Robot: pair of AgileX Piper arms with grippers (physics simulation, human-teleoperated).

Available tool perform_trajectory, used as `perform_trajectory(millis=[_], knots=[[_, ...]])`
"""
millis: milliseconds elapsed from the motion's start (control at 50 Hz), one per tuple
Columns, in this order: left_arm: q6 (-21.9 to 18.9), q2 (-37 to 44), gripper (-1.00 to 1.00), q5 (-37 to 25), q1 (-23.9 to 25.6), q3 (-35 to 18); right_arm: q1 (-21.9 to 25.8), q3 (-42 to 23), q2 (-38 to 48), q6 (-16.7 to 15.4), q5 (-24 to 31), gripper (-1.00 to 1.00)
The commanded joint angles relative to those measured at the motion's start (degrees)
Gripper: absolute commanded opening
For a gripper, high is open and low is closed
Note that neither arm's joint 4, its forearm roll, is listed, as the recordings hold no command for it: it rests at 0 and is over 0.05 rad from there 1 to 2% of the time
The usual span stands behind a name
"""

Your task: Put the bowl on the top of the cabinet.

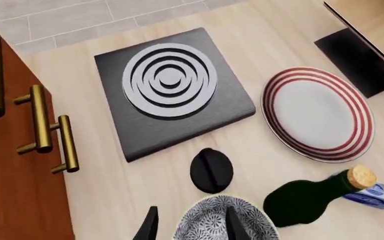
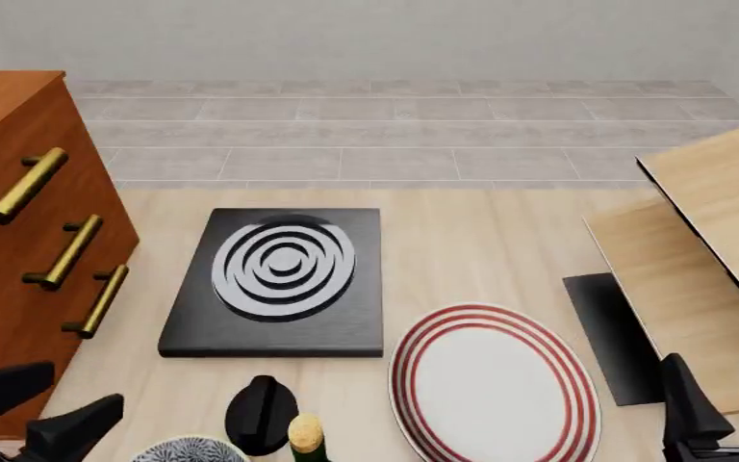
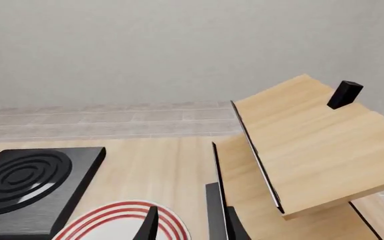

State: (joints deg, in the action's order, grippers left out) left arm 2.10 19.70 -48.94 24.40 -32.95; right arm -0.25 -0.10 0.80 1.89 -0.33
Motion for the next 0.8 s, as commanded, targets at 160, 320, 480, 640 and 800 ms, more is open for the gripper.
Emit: perform_trajectory(millis=[160,320,480,640,800], knots=[[-0.2,-1.6,1.0,-5.5,0.5,1.2,0.2,0.0,0.0,-0.4,0.0,1.0],[1.3,-2.4,1.0,-6.5,0.5,3.5,0.2,0.0,0.2,-0.7,0.0,1.0],[1.7,-3.2,1.0,-7.9,-0.1,4.4,0.3,0.0,0.2,-1.1,0.0,1.0],[1.4,-4.2,1.0,-8.4,-1.3,5.4,0.0,0.0,-0.1,-1.1,0.3,1.0],[2.1,-6.0,1.0,-10.2,-1.9,6.0,0.3,0.0,0.1,-1.5,0.3,1.0]])
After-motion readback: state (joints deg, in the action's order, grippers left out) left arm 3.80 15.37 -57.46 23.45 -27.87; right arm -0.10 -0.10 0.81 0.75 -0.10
